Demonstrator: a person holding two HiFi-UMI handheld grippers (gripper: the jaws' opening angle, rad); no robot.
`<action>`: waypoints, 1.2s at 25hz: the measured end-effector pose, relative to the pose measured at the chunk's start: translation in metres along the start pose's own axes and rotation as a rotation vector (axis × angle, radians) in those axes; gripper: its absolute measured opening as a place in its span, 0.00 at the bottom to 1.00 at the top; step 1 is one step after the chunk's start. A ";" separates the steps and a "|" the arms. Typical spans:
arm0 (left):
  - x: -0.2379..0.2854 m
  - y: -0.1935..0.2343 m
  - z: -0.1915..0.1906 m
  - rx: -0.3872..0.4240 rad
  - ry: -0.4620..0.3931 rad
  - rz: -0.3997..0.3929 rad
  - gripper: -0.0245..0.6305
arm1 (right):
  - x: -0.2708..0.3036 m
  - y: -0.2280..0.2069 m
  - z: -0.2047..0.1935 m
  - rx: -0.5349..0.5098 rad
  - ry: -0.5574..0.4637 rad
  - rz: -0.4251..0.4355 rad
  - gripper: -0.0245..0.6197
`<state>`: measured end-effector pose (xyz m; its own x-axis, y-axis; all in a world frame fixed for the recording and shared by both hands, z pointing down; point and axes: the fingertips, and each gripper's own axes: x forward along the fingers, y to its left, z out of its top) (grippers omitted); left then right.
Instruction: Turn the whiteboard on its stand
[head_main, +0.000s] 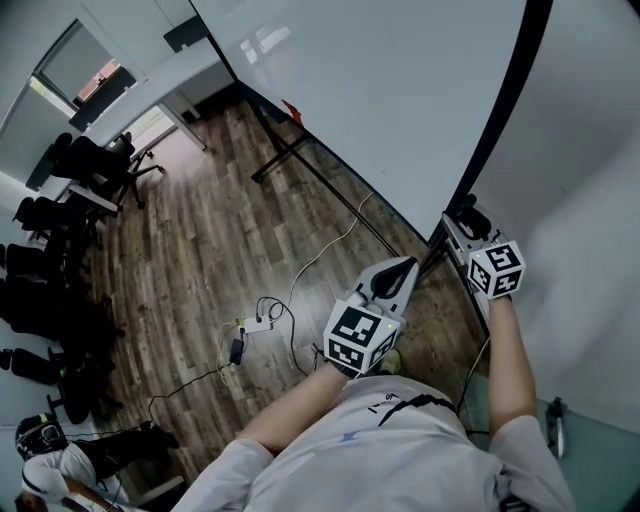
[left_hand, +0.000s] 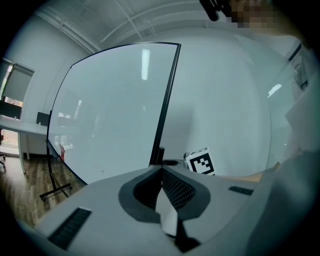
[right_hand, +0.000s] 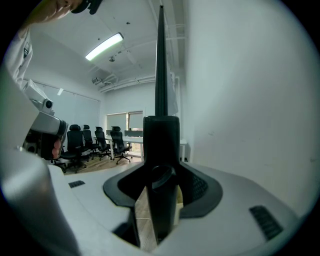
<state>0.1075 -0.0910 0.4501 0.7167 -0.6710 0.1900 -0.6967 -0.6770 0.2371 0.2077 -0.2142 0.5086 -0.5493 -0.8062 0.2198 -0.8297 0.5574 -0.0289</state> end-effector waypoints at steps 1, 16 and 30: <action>0.000 -0.005 -0.002 0.002 0.001 -0.006 0.06 | -0.007 -0.001 -0.002 0.001 -0.001 -0.002 0.35; 0.009 -0.057 -0.010 0.030 0.011 -0.076 0.06 | -0.075 -0.008 -0.017 0.003 0.004 -0.025 0.35; 0.014 -0.083 -0.010 0.049 0.016 -0.109 0.06 | -0.098 -0.011 -0.024 0.042 0.031 -0.118 0.35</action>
<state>0.1753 -0.0409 0.4424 0.7883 -0.5881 0.1809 -0.6152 -0.7599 0.2099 0.2729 -0.1359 0.5109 -0.4443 -0.8590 0.2545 -0.8924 0.4494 -0.0411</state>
